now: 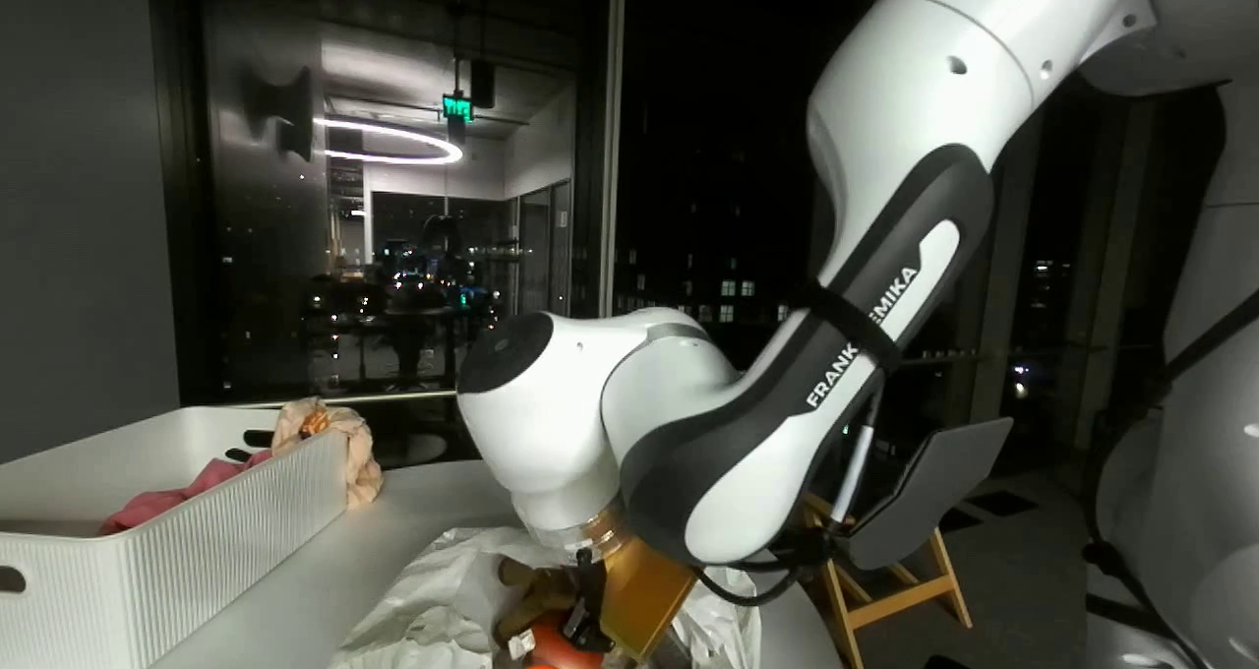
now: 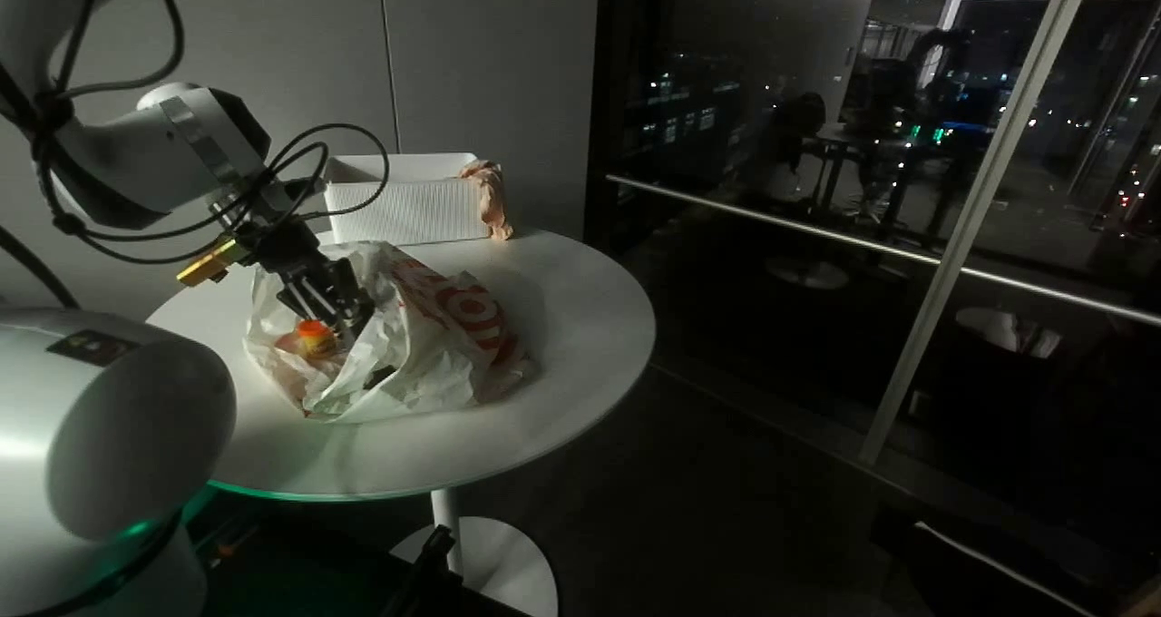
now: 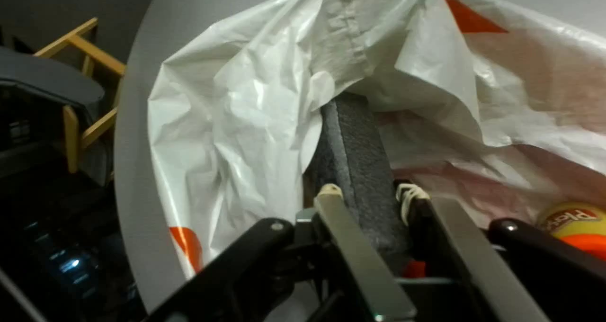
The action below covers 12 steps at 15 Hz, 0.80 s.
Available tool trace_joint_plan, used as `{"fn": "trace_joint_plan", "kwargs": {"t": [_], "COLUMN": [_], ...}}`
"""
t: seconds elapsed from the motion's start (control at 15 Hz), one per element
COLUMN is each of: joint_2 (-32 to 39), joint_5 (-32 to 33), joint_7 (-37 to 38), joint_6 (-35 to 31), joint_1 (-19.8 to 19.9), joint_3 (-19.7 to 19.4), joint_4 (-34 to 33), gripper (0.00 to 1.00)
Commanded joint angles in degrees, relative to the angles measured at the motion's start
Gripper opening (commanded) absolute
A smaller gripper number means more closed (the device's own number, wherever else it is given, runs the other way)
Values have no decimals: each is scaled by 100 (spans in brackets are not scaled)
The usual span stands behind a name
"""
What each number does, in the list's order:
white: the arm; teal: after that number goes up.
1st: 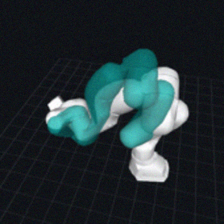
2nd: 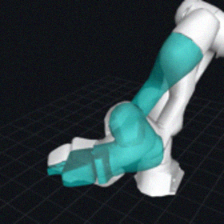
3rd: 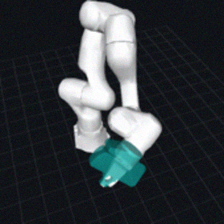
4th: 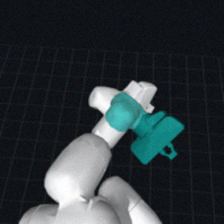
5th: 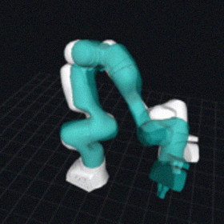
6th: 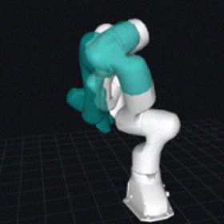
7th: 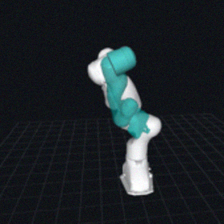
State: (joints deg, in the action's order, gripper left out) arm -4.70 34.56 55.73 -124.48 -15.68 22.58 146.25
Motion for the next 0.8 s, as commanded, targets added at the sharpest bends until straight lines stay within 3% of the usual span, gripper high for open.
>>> {"fn": "trace_joint_plan", "kwargs": {"t": [0.0,0.07,0.2,0.33,0.53,0.73], "joint_2": [480,568,644,552,159,-148], "joint_5": [1329,1517,1322,1119,476,-232], "joint_7": [843,910,721,426,-419,-1333], "joint_6": [578,739,636,368,-684,-1452], "joint_1": [-173,-224,-302,-317,-264,-316], "joint_3": [118,74,-13,-53,-128,-151], "joint_4": [-358,-488,-556,-551,-352,-294], "gripper": [23,58,65,80,100,100]}}
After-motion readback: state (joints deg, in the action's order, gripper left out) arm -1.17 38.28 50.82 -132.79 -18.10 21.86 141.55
